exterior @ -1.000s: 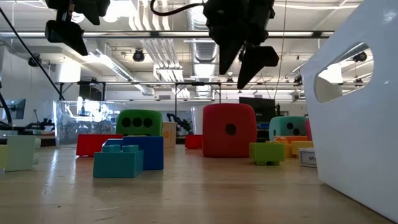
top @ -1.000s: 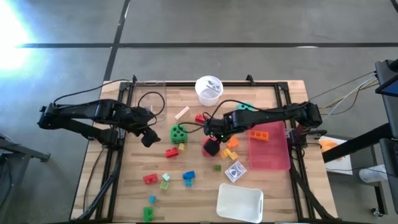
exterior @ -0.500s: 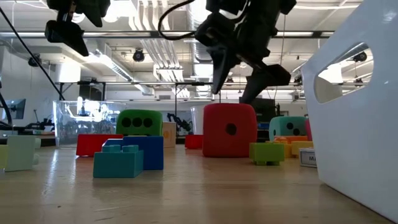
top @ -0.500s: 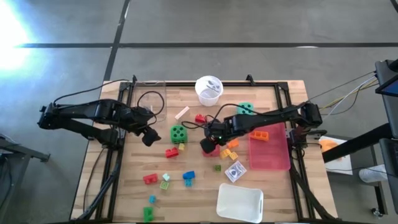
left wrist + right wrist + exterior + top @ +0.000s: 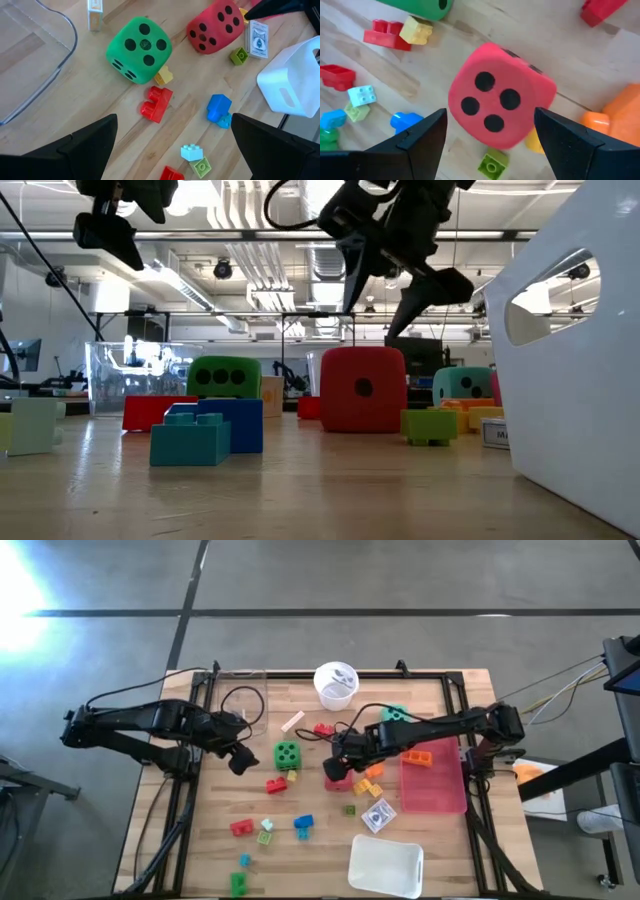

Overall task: Pick & Place Toys
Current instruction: Put the red dice into the transparent bin

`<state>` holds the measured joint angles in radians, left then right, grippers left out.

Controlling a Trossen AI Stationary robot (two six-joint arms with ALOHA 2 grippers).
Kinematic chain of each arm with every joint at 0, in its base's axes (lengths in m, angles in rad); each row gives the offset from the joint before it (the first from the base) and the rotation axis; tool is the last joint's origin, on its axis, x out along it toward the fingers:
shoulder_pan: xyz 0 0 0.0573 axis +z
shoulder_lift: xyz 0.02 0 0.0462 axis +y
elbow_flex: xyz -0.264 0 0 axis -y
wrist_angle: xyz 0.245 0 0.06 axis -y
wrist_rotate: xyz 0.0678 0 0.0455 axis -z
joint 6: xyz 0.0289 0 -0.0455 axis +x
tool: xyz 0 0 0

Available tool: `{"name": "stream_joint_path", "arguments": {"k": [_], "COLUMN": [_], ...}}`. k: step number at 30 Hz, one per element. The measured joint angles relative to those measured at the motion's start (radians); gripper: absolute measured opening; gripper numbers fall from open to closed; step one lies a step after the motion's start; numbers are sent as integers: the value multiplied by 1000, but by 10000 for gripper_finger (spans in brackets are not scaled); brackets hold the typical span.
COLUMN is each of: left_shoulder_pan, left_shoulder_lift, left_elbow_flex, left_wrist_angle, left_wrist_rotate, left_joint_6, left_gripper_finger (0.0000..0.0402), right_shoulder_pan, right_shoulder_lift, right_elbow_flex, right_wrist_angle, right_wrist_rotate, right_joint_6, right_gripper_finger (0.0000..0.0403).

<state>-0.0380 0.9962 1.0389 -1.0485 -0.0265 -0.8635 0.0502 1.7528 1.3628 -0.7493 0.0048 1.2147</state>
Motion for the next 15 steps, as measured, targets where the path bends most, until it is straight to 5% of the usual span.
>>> {"name": "stream_joint_path", "arguments": {"k": [11, 15], "left_shoulder_pan": [0, 0], "left_shoulder_lift": [0, 0], "left_elbow_flex": [0, 0], "left_wrist_angle": [19, 27], "left_wrist_rotate": [0, 0], "left_joint_6": [0, -1], "left_gripper_finger": [392, 392], "right_shoulder_pan": [6, 6], "right_shoulder_lift": [-1, -1], "right_elbow_flex": [-77, -132], "right_wrist_angle": [-12, 113], "right_wrist_rotate": [-3, -1], "right_joint_6": [100, 122], "right_gripper_finger": [293, 293]}}
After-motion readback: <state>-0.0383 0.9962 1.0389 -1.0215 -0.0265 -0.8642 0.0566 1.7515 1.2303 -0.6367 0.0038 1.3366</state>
